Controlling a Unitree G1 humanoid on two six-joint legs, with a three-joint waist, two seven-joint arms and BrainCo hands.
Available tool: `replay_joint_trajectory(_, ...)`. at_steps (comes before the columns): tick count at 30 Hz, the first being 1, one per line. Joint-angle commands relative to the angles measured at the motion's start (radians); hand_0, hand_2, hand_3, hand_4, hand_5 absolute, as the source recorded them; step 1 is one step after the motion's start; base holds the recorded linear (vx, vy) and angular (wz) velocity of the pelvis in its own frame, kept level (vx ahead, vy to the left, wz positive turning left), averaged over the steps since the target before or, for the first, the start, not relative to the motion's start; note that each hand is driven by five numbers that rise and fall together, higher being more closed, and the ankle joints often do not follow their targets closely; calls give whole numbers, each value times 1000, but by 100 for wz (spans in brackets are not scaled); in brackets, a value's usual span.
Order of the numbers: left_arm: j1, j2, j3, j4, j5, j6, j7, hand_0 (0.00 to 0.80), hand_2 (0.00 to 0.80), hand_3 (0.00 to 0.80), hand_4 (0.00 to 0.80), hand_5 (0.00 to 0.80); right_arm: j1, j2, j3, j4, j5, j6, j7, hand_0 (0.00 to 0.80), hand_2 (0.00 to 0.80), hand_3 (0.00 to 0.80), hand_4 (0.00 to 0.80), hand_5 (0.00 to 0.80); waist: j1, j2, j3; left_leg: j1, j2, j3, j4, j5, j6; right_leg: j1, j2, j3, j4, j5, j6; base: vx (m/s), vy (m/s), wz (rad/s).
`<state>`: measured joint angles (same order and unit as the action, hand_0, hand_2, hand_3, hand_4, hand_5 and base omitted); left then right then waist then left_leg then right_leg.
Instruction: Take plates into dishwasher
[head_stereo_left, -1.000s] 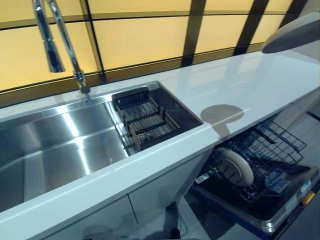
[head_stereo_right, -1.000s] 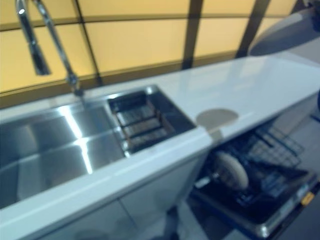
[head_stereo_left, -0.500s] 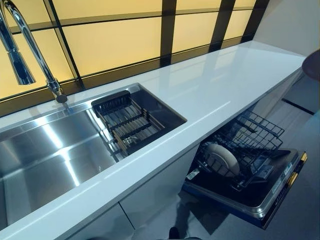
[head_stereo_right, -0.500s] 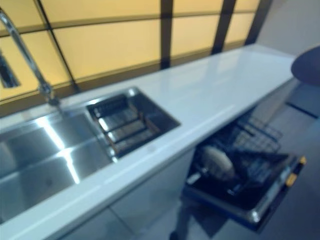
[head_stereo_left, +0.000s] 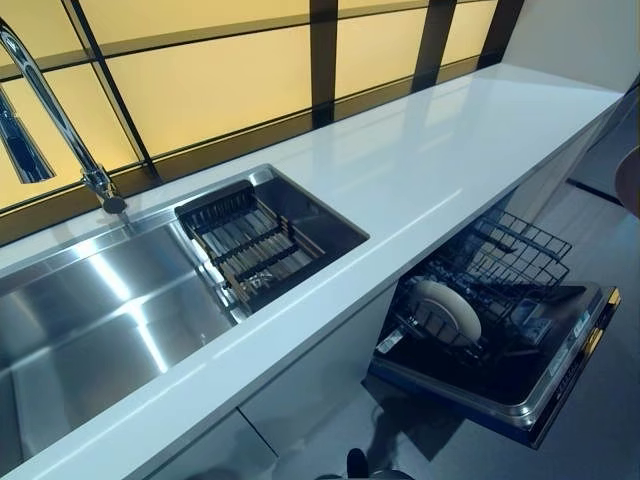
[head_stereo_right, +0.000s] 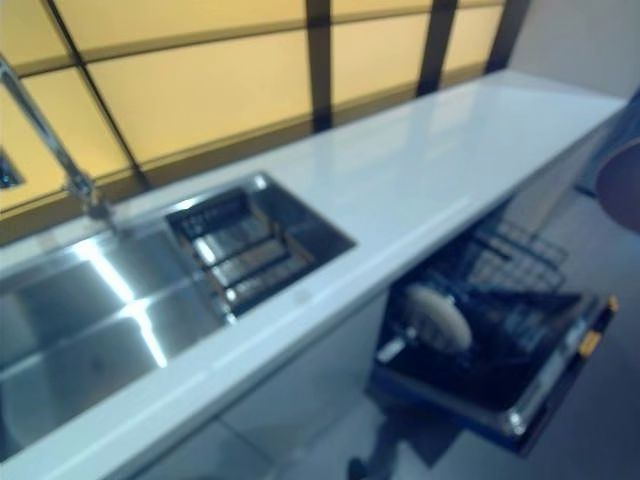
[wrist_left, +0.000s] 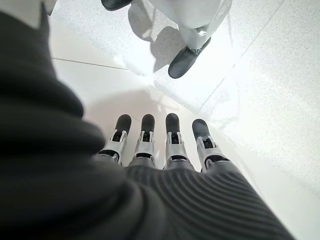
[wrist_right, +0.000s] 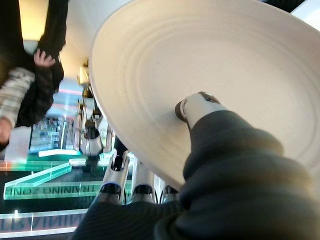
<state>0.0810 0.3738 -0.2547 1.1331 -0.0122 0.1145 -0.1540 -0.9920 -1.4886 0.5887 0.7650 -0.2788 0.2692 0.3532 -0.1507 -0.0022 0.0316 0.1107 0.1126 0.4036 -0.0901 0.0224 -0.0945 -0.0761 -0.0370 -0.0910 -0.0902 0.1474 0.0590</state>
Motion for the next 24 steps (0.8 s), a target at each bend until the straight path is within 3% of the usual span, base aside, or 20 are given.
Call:
replay_joint_trajectory(1,-62,64,12,18,31,-8,22,0,0,0,0,0,-53,63,-66,35,35,70,-15,800,800,800,800,800,10,-48,55,52,14,-44,3,-29,-9,46,-56,11,3,-35,94,17,-11,3)
replay_joint_trajectory(24,-96,57,-20,-19,2,-3,12,0,0,0,0,0,-40,200,-84,26,2,171,-56,800,800,800,800,800,26,15,138,0,-1,-63,3,-21,-13,-6,-76,4,3,-27,91,-13,1,1)
